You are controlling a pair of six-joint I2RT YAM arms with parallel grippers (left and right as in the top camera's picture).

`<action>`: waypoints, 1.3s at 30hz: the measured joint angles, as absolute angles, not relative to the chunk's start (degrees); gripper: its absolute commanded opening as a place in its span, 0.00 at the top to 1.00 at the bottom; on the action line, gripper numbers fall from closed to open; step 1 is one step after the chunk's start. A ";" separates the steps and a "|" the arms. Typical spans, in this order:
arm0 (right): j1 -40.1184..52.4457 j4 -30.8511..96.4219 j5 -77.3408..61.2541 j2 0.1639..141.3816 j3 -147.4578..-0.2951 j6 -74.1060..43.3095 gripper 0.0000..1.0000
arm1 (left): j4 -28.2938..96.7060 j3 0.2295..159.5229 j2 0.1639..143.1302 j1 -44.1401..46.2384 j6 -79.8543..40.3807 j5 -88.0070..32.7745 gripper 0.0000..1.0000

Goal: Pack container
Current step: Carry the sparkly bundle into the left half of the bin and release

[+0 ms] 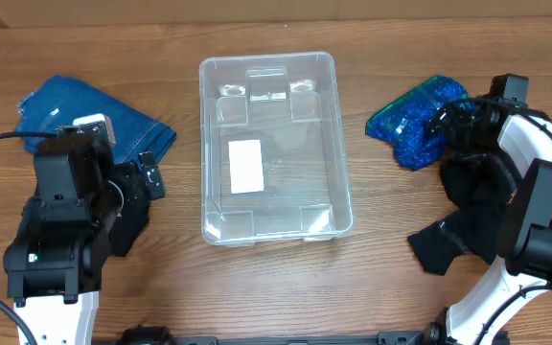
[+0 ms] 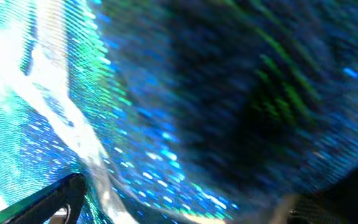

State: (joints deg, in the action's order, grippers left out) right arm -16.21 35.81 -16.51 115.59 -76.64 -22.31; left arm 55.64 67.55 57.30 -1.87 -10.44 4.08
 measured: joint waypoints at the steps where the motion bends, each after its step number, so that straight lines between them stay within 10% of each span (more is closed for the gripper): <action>1: -16.05 34.98 -16.86 115.79 -76.53 -22.41 0.43 | 55.70 67.55 57.30 -1.87 -10.44 4.08 0.00; 7: -15.38 33.47 -18.11 116.64 -76.27 -22.68 0.96 | 55.75 67.55 57.30 -1.85 -10.44 4.08 0.00; 21: -12.45 45.54 -17.08 99.59 -84.01 -12.69 0.96 | 55.75 67.55 57.32 -1.85 -10.44 4.08 0.00; 29: 11.99 46.76 -17.65 84.64 -89.19 7.40 0.96 | 55.75 67.55 57.45 -1.85 -10.44 4.08 0.00; 39: 32.14 43.83 -11.86 98.61 -89.17 15.62 0.96 | 55.96 67.55 57.45 -1.85 -10.44 4.08 0.00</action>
